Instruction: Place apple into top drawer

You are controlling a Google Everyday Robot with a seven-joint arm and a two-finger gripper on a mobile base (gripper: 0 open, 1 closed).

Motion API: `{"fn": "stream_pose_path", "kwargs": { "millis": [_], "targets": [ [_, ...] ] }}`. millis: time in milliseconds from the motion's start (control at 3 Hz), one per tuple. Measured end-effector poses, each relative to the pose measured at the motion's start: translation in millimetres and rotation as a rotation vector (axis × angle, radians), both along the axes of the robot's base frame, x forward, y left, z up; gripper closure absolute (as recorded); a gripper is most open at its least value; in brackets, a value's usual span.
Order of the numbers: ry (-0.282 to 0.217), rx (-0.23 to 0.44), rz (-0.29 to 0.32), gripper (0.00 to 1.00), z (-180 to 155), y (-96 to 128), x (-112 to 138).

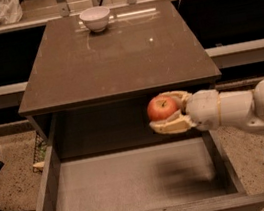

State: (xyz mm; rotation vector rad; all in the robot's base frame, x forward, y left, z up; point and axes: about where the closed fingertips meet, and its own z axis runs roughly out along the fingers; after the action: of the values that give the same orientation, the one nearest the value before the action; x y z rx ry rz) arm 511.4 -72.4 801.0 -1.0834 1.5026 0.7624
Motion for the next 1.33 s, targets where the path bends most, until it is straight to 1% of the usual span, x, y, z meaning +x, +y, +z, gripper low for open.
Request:
{"fn": "stream_pose_path", "kwargs": {
  "millis": [333, 667, 1000, 1333],
  "targets": [
    [0.004, -0.001, 0.052, 1.0, -33.0, 49.8, -7.4],
    [0.014, -0.008, 0.088, 1.0, -66.7, 89.7, -17.8],
    [0.02, -0.052, 0.136, 1.0, -95.7, 123.6, -24.3],
    [0.036, -0.119, 0.188, 1.0, -126.6, 151.7, -28.1]
  ]
}}
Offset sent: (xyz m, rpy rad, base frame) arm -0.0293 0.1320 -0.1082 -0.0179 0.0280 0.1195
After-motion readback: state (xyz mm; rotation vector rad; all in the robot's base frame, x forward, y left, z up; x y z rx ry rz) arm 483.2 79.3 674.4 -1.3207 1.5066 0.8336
